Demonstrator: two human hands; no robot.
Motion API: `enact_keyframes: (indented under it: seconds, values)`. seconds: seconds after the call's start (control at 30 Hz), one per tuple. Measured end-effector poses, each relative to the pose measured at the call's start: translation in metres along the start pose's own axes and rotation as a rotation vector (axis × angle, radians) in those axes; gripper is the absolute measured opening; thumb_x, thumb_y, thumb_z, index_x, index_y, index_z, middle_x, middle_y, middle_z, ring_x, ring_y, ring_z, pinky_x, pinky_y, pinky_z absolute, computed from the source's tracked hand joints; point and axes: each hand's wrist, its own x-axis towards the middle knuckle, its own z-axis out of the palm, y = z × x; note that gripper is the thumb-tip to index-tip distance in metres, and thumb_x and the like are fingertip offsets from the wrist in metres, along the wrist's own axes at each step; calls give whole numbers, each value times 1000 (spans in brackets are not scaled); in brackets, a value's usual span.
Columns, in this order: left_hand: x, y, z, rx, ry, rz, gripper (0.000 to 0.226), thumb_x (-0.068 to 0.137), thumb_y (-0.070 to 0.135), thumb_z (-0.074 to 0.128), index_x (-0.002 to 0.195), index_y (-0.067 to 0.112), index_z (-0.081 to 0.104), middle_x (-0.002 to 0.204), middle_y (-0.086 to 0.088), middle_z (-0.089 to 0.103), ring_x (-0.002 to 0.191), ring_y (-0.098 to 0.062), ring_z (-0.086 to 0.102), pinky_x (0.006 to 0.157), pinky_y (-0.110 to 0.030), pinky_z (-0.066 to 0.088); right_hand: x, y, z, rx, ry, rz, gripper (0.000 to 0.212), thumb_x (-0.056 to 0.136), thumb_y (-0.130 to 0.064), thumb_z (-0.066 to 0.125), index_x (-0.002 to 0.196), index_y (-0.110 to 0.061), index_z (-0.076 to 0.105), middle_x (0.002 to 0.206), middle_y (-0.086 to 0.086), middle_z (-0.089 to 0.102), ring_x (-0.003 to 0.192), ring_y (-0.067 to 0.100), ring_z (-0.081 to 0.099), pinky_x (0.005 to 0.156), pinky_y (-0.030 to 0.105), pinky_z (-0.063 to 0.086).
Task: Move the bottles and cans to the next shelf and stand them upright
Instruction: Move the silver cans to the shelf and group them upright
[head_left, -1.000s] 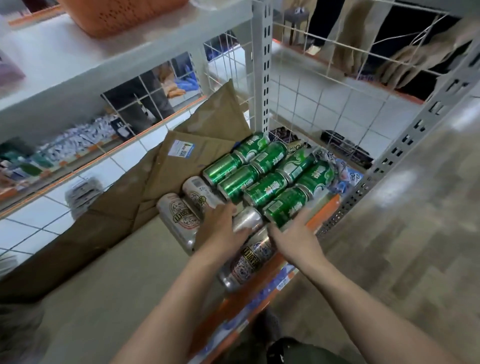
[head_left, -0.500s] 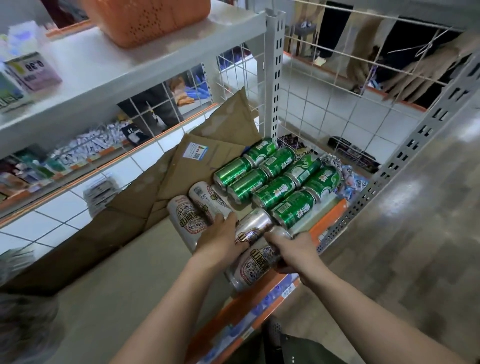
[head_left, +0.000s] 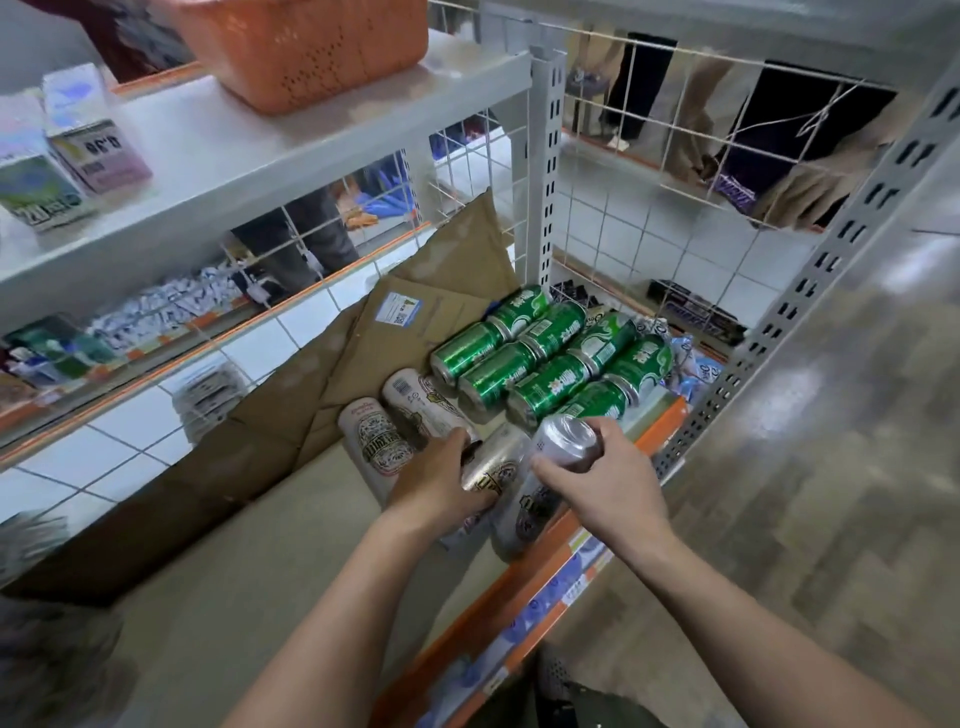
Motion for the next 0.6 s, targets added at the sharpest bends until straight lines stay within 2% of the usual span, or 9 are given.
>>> enact_keyframes:
  seconds: [0.1, 0.13, 0.2, 0.27, 0.33, 0.43, 0.47, 0.53, 0.6]
  values:
    - [0, -1, 2, 6, 5, 6, 61, 76, 47, 82, 122, 29, 46, 128, 1, 56, 110, -25, 61, 90, -46, 54, 2, -1, 2, -47, 28, -44, 71, 69, -65, 74, 126, -30, 52, 96, -15, 69, 89, 11, 66, 78, 36, 56]
    - [0, -2, 2, -6, 3, 14, 60, 76, 46, 82, 121, 29, 46, 126, 1, 56, 109, -25, 61, 89, -46, 55, 2, -1, 2, -53, 31, -57, 71, 67, -67, 73, 124, -31, 52, 99, -15, 69, 92, 13, 67, 81, 38, 56]
    - [0, -5, 1, -70, 9, 25, 56, 77, 41, 81, 121, 29, 48, 123, 1, 56, 106, -22, 61, 90, -45, 55, 3, -2, 1, -31, 54, -78, 66, 67, -63, 78, 119, -32, 53, 97, -17, 68, 90, 11, 67, 77, 35, 55]
    - [-1, -9, -3, -185, 40, 21, 51, 83, 33, 78, 125, 28, 50, 122, 5, 55, 106, -18, 60, 89, -38, 54, 4, -8, -3, 15, 107, -105, 59, 71, -52, 84, 116, -29, 53, 93, -21, 65, 86, 2, 65, 69, 25, 51]
    - [-5, -16, -13, -314, 126, 13, 42, 86, 30, 75, 123, 28, 54, 112, 8, 59, 98, -15, 61, 79, -30, 51, 7, -16, -10, 109, 141, -106, 56, 74, -44, 86, 115, -28, 52, 90, -17, 64, 80, -1, 63, 64, 21, 49]
    - [-14, -35, -33, -560, 318, -51, 23, 86, 24, 77, 102, 33, 62, 100, 11, 67, 95, -7, 65, 78, -21, 49, 18, -30, -13, 425, 127, -28, 51, 78, -35, 85, 114, -21, 52, 98, 8, 69, 79, 23, 73, 65, 40, 62]
    - [-18, -44, -41, -612, 375, -68, 24, 87, 20, 77, 97, 35, 62, 100, 11, 68, 96, -7, 65, 79, -18, 49, 21, -36, -11, 605, 96, 16, 47, 81, -27, 83, 115, -15, 53, 103, 15, 69, 81, 26, 74, 65, 40, 63]
    - [-29, -66, -56, -682, 480, -101, 22, 89, 19, 76, 96, 34, 63, 101, 8, 69, 90, -8, 66, 68, -9, 48, 26, -47, 0, 1033, -75, 60, 50, 82, -17, 79, 123, 0, 55, 109, 19, 69, 86, 26, 74, 71, 39, 64]
    - [-46, -86, -71, -718, 574, -159, 13, 91, 26, 76, 100, 27, 67, 101, 6, 70, 79, -8, 65, 53, -5, 45, 25, -57, 15, 1290, -366, 71, 68, 72, -22, 79, 132, 2, 59, 121, 19, 67, 105, 31, 68, 92, 44, 58]
